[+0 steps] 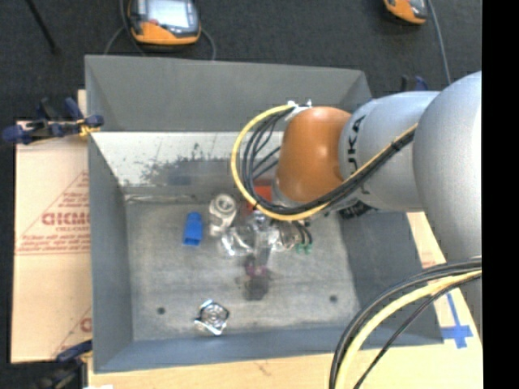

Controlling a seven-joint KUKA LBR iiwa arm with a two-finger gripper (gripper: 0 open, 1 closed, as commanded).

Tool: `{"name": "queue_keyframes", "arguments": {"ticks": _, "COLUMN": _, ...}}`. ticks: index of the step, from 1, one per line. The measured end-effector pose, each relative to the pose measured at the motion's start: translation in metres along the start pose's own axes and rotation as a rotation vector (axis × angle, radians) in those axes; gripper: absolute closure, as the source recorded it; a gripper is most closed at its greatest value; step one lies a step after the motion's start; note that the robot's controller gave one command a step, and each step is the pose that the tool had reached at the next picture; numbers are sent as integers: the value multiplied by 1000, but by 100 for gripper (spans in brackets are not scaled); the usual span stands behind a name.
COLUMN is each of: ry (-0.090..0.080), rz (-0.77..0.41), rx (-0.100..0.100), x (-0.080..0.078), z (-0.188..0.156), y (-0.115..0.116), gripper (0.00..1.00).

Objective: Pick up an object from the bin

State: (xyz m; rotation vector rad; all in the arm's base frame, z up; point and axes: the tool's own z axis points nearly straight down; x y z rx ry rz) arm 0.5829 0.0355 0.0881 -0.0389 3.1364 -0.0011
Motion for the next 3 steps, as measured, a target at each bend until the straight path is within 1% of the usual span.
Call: {"name": "queue_keyframes", "arguments": {"ticks": 3, "ry": 0, "rz": 4, "rx": -1, "x": -3, "z": -108, "y": -2, "gripper": 100}}
